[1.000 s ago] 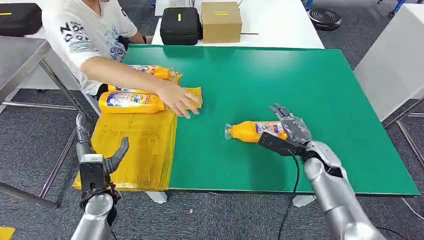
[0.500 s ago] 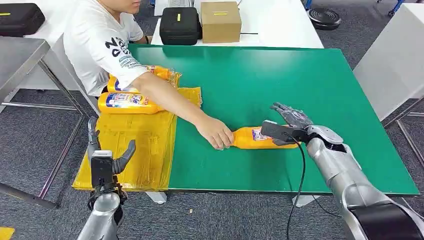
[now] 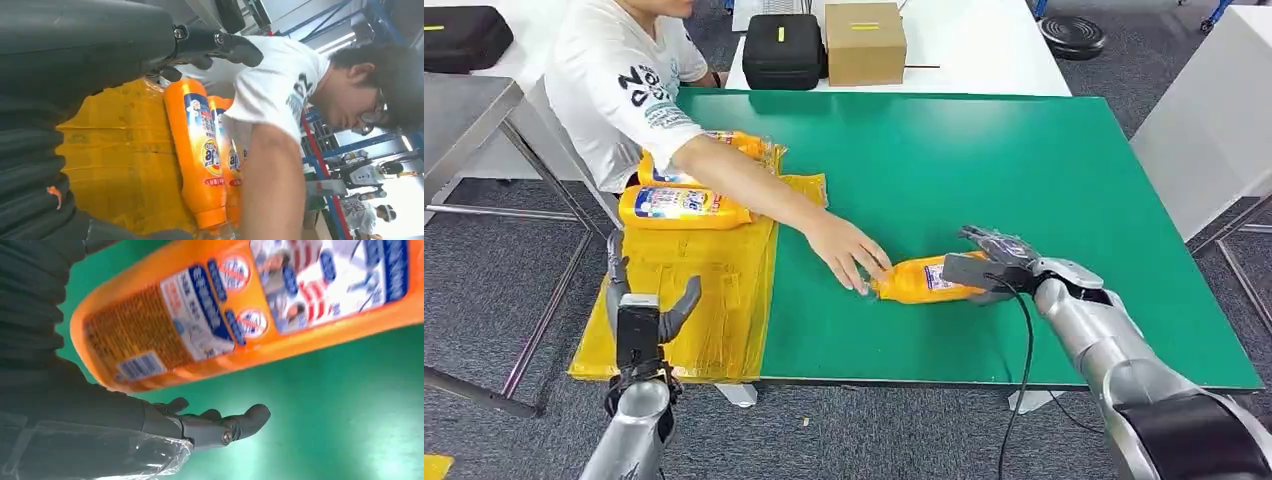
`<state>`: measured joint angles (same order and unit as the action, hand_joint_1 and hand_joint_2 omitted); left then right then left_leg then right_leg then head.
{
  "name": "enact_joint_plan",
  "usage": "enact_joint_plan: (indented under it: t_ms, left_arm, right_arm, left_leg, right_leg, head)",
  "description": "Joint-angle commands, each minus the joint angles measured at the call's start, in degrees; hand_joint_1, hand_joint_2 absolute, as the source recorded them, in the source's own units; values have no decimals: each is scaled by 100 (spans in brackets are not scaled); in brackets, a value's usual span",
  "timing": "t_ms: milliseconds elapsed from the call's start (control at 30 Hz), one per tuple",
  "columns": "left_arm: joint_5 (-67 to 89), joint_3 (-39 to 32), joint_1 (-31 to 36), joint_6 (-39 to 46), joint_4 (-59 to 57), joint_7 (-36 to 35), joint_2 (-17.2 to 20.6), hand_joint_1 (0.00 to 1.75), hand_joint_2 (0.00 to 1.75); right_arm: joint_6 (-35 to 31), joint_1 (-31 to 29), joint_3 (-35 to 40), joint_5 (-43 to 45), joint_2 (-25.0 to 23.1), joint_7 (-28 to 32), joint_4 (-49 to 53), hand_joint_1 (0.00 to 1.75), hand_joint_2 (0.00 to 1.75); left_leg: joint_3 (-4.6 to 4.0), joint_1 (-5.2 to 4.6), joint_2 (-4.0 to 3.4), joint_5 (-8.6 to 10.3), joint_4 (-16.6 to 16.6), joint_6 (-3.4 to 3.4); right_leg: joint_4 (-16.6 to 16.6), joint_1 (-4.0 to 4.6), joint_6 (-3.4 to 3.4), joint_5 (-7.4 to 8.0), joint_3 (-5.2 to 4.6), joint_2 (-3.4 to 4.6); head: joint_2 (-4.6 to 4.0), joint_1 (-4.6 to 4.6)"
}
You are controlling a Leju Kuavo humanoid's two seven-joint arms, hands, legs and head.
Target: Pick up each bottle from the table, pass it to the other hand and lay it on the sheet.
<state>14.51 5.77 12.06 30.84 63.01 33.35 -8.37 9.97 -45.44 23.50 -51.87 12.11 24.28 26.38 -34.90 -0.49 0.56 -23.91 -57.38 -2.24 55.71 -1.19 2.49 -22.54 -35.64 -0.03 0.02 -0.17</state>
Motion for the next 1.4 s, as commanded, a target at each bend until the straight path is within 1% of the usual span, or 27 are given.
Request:
enact_joint_plan:
  t_ms: [33,233,267,333,367,433,467,533,633,667,767,833,867,933,967,1000,1033,1100,1133,1167,1200,1233,1267,1300,1333,1367,1400]
  left_arm:
    - [36,-153,246,13,-442,-58,-39,0,175]
    - [50,-170,253,-4,-453,-58,-46,0,175]
    - [48,-180,251,-16,-453,-59,-51,0,175]
    - [55,-185,255,-11,-454,-59,-57,0,175]
    - [55,-185,255,-11,-454,-59,-57,0,175]
    - [55,-185,255,-11,-454,-59,-57,0,175]
    - [55,-185,255,-11,-454,-59,-57,0,175]
    - [56,-201,271,-2,-463,-70,-62,0,175]
    - [55,-229,369,-8,-557,-98,-34,0,175]
    - [32,-236,391,-25,-602,-83,-27,0,175]
    - [16,-227,411,-47,-660,-72,-17,0,175]
    - [-13,-206,447,-48,-732,-44,-13,0,175]
    - [-26,-190,464,-58,-760,-35,-11,0,175]
    - [-60,-171,479,-27,-802,-3,-10,0,175]
    - [-71,-162,475,-30,-806,4,-5,0,175]
    - [-85,-154,467,-26,-802,13,-3,0,175]
    - [-97,-151,461,-27,-799,15,-2,0,175]
    - [-98,-151,460,-27,-799,16,-2,0,175]
    - [-98,-151,460,-27,-799,16,-2,0,175]
    - [-99,-150,460,-27,-798,16,-1,0,175]
    - [-106,-151,457,-21,-789,19,2,0,175]
    - [-123,-134,452,-14,-781,18,10,0,175]
    - [-132,-126,451,-21,-780,16,15,0,175]
    - [-139,-125,455,-13,-783,16,17,0,175]
    - [-143,-117,460,-22,-792,16,19,0,175]
    - [-143,-116,464,-23,-792,16,20,0,175]
    - [-152,-108,478,-29,-814,18,25,0,175]
  right_arm:
    - [71,-289,227,33,-169,70,-458,0,175]
    - [173,-318,260,44,-189,110,-461,0,175]
    - [237,-337,307,17,-222,93,-483,0,175]
    - [251,-339,328,6,-253,72,-490,0,175]
    - [251,-339,328,6,-253,72,-490,0,175]
    - [251,-339,328,6,-253,72,-490,0,175]
    - [251,-339,328,6,-253,72,-490,0,175]
    - [305,-327,360,-4,-296,79,-516,0,175]
    - [370,-311,458,-64,-416,-39,-563,0,175]
    - [429,-292,519,-84,-410,-81,-580,0,175]
    - [558,-252,572,-101,-357,-143,-649,0,175]
    - [725,-189,614,-88,-242,-151,-649,0,175]
    - [805,-161,594,-42,-187,-146,-663,0,175]
    - [782,-109,656,-77,-79,-200,-650,0,175]
    - [775,-79,651,-64,-53,-196,-649,0,175]
    - [764,-29,652,-56,-32,-206,-638,0,175]
    - [773,-10,658,-55,-27,-218,-634,0,175]
    - [767,1,658,-56,-25,-218,-635,0,175]
    - [767,1,658,-56,-25,-218,-635,0,175]
    - [768,1,660,-55,-39,-218,-631,0,175]
    - [773,-4,667,-60,-41,-252,-624,0,175]
    - [793,2,694,-69,-48,-306,-613,7,175]
    - [793,16,697,-65,-50,-324,-608,24,175]
    - [790,32,694,-55,-53,-335,-607,94,175]
    - [805,42,704,-58,-47,-344,-610,159,175]
    - [798,47,703,-59,-36,-344,-610,175,175]
    - [793,65,698,-46,-33,-356,-606,175,175]
  left_leg:
    - [14,4,-8,-7,1,9]
    - [12,4,-7,-7,-1,9]
    - [24,9,-11,-15,-6,15]
    - [13,4,-9,-7,0,9]
    - [24,9,-14,-14,-3,15]
    - [11,6,-7,-6,0,9]
    - [22,9,-8,-12,-2,14]
    - [13,5,-5,-7,-1,10]
    - [23,10,-13,-14,-5,15]
    - [18,8,-12,-9,-1,12]
    - [39,18,-11,-21,-6,22]
    - [35,16,1,-15,-2,19]
    - [20,8,7,-6,2,10]
    - [37,17,15,-16,-4,18]
    - [26,9,16,-6,2,11]
    - [31,12,15,-11,0,13]
    - [42,17,12,-17,-1,17]
    - [29,12,14,-7,3,11]
    - [41,16,11,-14,2,16]
    - [31,10,9,-7,4,11]
    - [36,15,13,-11,1,15]
    - [46,18,9,-15,1,19]
    - [42,18,9,-14,-2,18]
    - [33,11,8,-7,2,13]
    - [42,15,10,-12,1,17]
    - [39,15,10,-9,2,15]
    - [33,9,9,-4,4,10]
  right_leg:
    - [-1,4,-8,-5,13,5]
    - [0,5,-8,-5,10,4]
    - [4,9,-14,-12,22,6]
    - [-1,4,-8,-4,11,6]
    - [0,10,-14,-9,23,10]
    - [-2,6,-8,-3,11,4]
    - [0,9,-13,-9,21,4]
    - [0,6,-9,-5,12,2]
    - [2,11,-14,-10,21,9]
    - [-1,9,-11,-5,17,8]
    - [-2,19,-20,-15,41,5]
    - [-5,17,-17,-14,40,-6]
    - [-5,8,-9,-7,23,-10]
    - [-6,18,-16,-18,45,-20]
    - [-7,10,-10,-11,29,-19]
    - [-7,13,-12,-14,36,-19]
    - [-8,18,-16,-19,48,-18]
    - [-11,12,-10,-10,34,-16]
    - [-12,17,-14,-15,47,-15]
    - [-11,10,-10,-9,35,-12]
    - [-11,15,-14,-13,43,-17]
    - [-13,19,-18,-15,52,-14]
    - [-11,19,-17,-14,48,-14]
    - [-11,12,-12,-8,36,-11]
    - [-11,16,-16,-13,47,-14]
    - [-15,16,-13,-9,45,-13]
    - [-13,10,-9,-6,36,-11]
  head:
    - [0,0]
    - [0,0]
    - [0,0]
    - [0,0]
    - [0,0]
    - [0,0]
    - [0,0]
    - [0,0]
    - [0,0]
    - [0,0]
    - [0,0]
    - [0,0]
    - [0,0]
    - [0,0]
    - [0,0]
    - [0,0]
    - [0,0]
    - [0,0]
    - [0,0]
    - [0,0]
    - [0,2]
    - [0,0]
    - [0,0]
    - [0,0]
    - [0,0]
    - [0,-2]
    - [0,0]
